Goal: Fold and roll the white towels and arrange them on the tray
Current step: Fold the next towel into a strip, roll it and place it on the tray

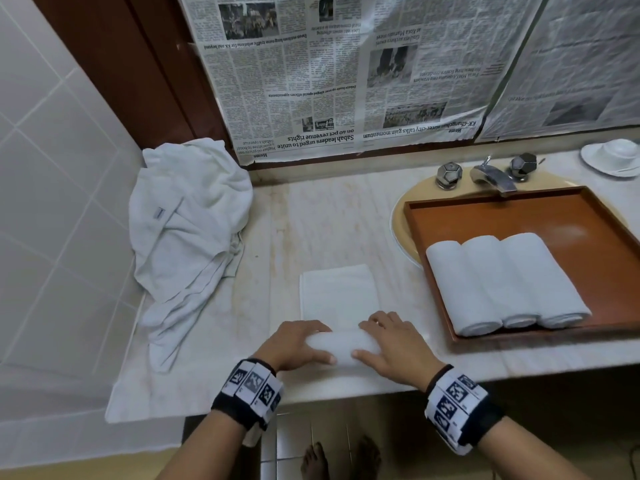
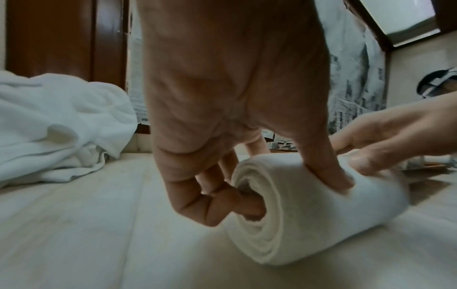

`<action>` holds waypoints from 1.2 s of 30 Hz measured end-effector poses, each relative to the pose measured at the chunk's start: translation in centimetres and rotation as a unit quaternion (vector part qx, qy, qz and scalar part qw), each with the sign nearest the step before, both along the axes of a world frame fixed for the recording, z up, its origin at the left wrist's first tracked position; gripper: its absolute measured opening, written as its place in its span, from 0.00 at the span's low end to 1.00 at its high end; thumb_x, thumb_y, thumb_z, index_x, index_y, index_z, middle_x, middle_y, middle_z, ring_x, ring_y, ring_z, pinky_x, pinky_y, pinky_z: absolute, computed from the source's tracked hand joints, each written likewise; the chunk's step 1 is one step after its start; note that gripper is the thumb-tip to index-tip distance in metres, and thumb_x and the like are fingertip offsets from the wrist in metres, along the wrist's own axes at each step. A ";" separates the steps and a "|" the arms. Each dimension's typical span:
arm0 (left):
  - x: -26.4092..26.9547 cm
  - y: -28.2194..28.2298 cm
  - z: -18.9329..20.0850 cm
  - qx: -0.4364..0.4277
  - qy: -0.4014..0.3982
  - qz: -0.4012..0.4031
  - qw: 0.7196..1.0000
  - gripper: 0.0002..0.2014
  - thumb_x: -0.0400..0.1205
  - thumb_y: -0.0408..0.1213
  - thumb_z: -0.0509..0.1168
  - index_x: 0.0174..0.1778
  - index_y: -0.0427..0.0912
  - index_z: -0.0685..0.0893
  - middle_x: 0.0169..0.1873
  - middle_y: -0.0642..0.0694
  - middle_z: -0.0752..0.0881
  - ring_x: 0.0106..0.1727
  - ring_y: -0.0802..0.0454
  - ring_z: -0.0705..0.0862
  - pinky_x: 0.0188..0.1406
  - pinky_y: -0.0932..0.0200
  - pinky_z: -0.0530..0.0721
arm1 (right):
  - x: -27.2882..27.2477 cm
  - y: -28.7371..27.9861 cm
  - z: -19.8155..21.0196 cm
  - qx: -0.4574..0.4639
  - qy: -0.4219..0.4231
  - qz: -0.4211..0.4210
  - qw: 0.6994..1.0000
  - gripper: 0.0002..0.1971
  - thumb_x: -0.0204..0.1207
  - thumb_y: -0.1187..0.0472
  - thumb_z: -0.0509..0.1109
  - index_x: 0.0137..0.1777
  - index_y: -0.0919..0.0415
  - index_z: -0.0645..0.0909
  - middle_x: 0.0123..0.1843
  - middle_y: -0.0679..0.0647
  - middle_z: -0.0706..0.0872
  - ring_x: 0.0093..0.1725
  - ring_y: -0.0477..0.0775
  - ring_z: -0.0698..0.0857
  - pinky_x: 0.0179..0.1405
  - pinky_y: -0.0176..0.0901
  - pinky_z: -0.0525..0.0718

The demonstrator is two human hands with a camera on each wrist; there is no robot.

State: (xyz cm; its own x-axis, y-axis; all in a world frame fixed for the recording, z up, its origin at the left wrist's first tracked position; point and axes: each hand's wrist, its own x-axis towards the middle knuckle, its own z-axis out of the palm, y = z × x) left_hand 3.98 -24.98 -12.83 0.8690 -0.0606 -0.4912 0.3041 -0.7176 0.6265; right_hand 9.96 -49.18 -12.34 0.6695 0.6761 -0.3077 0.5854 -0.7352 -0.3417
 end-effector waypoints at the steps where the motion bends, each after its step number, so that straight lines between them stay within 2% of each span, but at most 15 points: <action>1: 0.4 0.2 0.0 -0.012 0.018 0.007 1.000 0.29 0.70 0.59 0.79 0.67 0.59 0.83 0.64 0.57 0.84 0.65 0.55 0.80 0.65 0.58 0.77 | -0.5 0.0 -0.2 -0.005 -0.020 0.004 1.000 0.36 0.76 0.30 0.60 0.78 0.51 0.67 0.72 0.49 0.71 0.69 0.55 0.71 0.65 0.53 0.75; 3: 0.6 0.4 -0.3 -0.036 0.037 0.028 0.998 0.30 0.72 0.61 0.77 0.69 0.60 0.82 0.65 0.58 0.84 0.67 0.54 0.80 0.66 0.57 0.76 | -0.8 0.3 -0.5 0.007 0.006 -0.008 1.000 0.38 0.75 0.31 0.65 0.78 0.52 0.66 0.71 0.50 0.71 0.69 0.54 0.71 0.63 0.51 0.76; 6: -0.4 -0.3 -0.8 -0.059 -0.004 0.087 0.994 0.35 0.73 0.61 0.76 0.76 0.62 0.75 0.68 0.61 0.77 0.69 0.58 0.76 0.67 0.61 0.72 | 1.0 0.7 -0.4 0.046 0.103 -0.040 0.993 0.34 0.73 0.34 0.72 0.72 0.54 0.75 0.66 0.51 0.77 0.65 0.53 0.75 0.63 0.46 0.75; 8: -1.6 -1.2 -1.1 -0.042 -0.077 0.097 0.991 0.39 0.71 0.61 0.77 0.78 0.65 0.69 0.70 0.59 0.71 0.69 0.59 0.73 0.67 0.61 0.72 | 2.7 0.8 0.0 0.059 0.175 -0.049 0.982 0.27 0.71 0.36 0.75 0.60 0.55 0.81 0.58 0.51 0.83 0.58 0.54 0.80 0.57 0.45 0.76; 11: -3.0 -2.1 -2.1 0.038 -0.138 0.065 0.988 0.39 0.68 0.65 0.74 0.76 0.67 0.69 0.71 0.59 0.68 0.70 0.57 0.71 0.67 0.53 0.78 | 4.4 0.9 -0.1 0.046 0.251 -0.063 0.965 0.23 0.68 0.31 0.75 0.45 0.50 0.80 0.48 0.49 0.86 0.50 0.53 0.83 0.47 0.43 0.77; 13: -2.9 -1.9 -1.9 0.068 -0.114 0.064 0.989 0.38 0.69 0.67 0.73 0.75 0.66 0.71 0.70 0.59 0.71 0.69 0.56 0.73 0.65 0.51 0.79 | 4.2 1.2 -0.3 0.036 0.234 -0.065 0.969 0.26 0.70 0.29 0.71 0.51 0.52 0.81 0.53 0.49 0.85 0.53 0.53 0.83 0.51 0.45 0.79; 16: -1.4 -1.1 -0.8 0.029 -0.050 0.065 0.996 0.34 0.70 0.65 0.76 0.71 0.62 0.76 0.63 0.55 0.78 0.64 0.54 0.78 0.60 0.56 0.77 | 1.8 0.8 -1.1 0.063 0.053 -0.064 0.995 0.30 0.79 0.33 0.61 0.72 0.54 0.75 0.68 0.51 0.76 0.66 0.55 0.76 0.63 0.50 0.77; 19: -0.3 -0.4 -0.5 -0.038 -0.020 0.100 0.994 0.29 0.71 0.64 0.77 0.66 0.62 0.79 0.60 0.57 0.82 0.61 0.56 0.80 0.56 0.61 0.76 | 0.1 0.3 -1.5 0.077 -0.059 -0.019 0.995 0.38 0.76 0.33 0.60 0.81 0.54 0.65 0.78 0.54 0.67 0.76 0.57 0.68 0.69 0.53 0.75; 22: -0.4 -0.5 -0.9 -0.037 -0.017 0.132 0.990 0.32 0.72 0.67 0.73 0.70 0.60 0.78 0.65 0.56 0.82 0.66 0.53 0.80 0.65 0.55 0.78 | 0.6 0.5 -1.7 0.051 -0.028 -0.010 0.998 0.39 0.76 0.39 0.70 0.82 0.54 0.62 0.79 0.53 0.66 0.78 0.56 0.65 0.71 0.50 0.72; 24: -1.1 -1.2 -1.0 0.021 -0.035 0.136 0.990 0.39 0.73 0.69 0.71 0.78 0.58 0.71 0.71 0.50 0.74 0.70 0.49 0.76 0.67 0.52 0.77 | 1.6 0.9 -1.6 0.058 0.019 -0.031 0.998 0.37 0.75 0.43 0.73 0.81 0.52 0.65 0.76 0.51 0.69 0.76 0.54 0.67 0.70 0.47 0.72; 27: -2.6 -2.8 -1.1 0.119 -0.092 0.109 0.983 0.44 0.71 0.72 0.70 0.81 0.66 0.60 0.76 0.52 0.63 0.75 0.48 0.68 0.61 0.48 0.79 | 3.2 1.3 -0.3 0.078 0.126 -0.063 0.987 0.34 0.72 0.45 0.78 0.76 0.53 0.73 0.70 0.51 0.76 0.71 0.53 0.72 0.67 0.44 0.71; 29: -3.4 -3.4 -1.5 0.144 -0.099 0.092 0.980 0.41 0.70 0.70 0.71 0.78 0.70 0.61 0.73 0.52 0.66 0.72 0.48 0.70 0.58 0.49 0.81 | 4.1 1.2 0.7 0.057 0.194 -0.054 0.978 0.31 0.71 0.45 0.79 0.73 0.54 0.77 0.69 0.50 0.78 0.69 0.53 0.75 0.66 0.44 0.71; 32: -3.2 -2.6 -1.4 0.101 -0.060 0.088 0.989 0.38 0.66 0.68 0.74 0.72 0.68 0.69 0.61 0.52 0.75 0.64 0.49 0.76 0.58 0.50 0.81 | 3.8 0.3 0.7 0.060 0.237 -0.058 0.968 0.32 0.72 0.37 0.75 0.72 0.52 0.78 0.69 0.47 0.81 0.69 0.52 0.77 0.67 0.45 0.74; 34: -2.3 -1.7 -0.9 0.056 -0.009 0.069 0.996 0.38 0.65 0.67 0.78 0.71 0.63 0.75 0.57 0.51 0.77 0.60 0.51 0.78 0.54 0.58 0.79 | 2.3 -0.6 0.0 0.084 0.168 -0.079 0.979 0.39 0.73 0.27 0.64 0.78 0.50 0.72 0.74 0.47 0.77 0.72 0.50 0.74 0.70 0.45 0.73; 36: -1.4 -0.7 -1.0 0.032 0.028 0.056 0.997 0.39 0.62 0.71 0.78 0.68 0.61 0.80 0.58 0.51 0.78 0.60 0.51 0.80 0.53 0.61 0.80 | 0.4 -1.3 -1.1 0.082 -0.002 -0.043 0.996 0.42 0.74 0.24 0.53 0.80 0.51 0.69 0.75 0.49 0.75 0.72 0.54 0.74 0.68 0.50 0.77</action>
